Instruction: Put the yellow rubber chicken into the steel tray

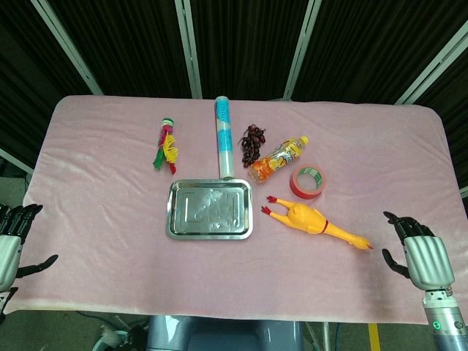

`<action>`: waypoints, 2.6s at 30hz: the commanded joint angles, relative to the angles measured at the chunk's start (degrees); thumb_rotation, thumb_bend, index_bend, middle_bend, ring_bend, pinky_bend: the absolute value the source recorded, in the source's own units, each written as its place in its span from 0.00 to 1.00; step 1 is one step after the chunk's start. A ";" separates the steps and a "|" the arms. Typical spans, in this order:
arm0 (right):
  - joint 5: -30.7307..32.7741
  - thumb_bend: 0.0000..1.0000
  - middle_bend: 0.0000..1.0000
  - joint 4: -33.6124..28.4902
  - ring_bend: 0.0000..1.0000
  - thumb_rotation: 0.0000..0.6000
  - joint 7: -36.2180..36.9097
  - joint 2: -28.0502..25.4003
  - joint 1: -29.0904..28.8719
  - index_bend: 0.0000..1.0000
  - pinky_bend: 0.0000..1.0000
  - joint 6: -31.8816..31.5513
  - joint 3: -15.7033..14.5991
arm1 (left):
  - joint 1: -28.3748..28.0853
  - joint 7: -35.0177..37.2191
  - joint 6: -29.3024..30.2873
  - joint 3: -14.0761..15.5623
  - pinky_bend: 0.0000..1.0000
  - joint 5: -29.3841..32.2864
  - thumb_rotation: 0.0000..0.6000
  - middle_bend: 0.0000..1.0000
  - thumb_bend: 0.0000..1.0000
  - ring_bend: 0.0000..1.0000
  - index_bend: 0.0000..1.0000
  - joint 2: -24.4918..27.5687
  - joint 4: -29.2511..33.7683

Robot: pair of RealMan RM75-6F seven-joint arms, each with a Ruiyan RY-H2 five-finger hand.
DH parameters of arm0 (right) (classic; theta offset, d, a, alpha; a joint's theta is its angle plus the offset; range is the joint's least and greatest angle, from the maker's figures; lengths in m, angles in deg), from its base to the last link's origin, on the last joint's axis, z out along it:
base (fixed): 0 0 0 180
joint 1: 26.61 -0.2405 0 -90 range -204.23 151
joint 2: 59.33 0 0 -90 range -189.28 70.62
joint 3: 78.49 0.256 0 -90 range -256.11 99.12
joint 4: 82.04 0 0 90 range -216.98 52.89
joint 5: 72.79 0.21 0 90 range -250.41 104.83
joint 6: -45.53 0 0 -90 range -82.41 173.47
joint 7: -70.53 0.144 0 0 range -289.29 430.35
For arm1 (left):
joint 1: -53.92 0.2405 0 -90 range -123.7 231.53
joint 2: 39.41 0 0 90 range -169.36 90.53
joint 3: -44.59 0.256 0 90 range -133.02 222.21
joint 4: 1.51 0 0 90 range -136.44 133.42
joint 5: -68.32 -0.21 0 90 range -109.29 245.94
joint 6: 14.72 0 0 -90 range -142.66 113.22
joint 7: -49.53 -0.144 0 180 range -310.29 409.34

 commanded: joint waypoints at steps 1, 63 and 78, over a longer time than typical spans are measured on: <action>0.11 0.34 0.30 0.31 0.23 1.00 0.54 0.16 -0.06 0.17 0.35 0.26 0.01 | -0.08 -0.30 -0.09 -0.09 0.06 0.02 1.00 0.12 0.00 0.09 0.10 0.09 0.29; 9.97 0.23 0.30 15.40 0.26 1.00 -0.61 13.63 -14.97 0.24 0.39 25.64 1.71 | -1.09 -1.34 -2.82 -0.49 0.06 1.68 1.00 0.11 0.00 0.08 0.10 1.59 2.48; 12.37 0.23 0.33 22.40 0.33 1.00 -0.27 17.98 -16.23 0.44 0.45 27.65 1.93 | -0.72 0.06 -2.77 -0.34 0.06 2.17 1.00 0.11 0.00 0.08 0.10 1.48 1.22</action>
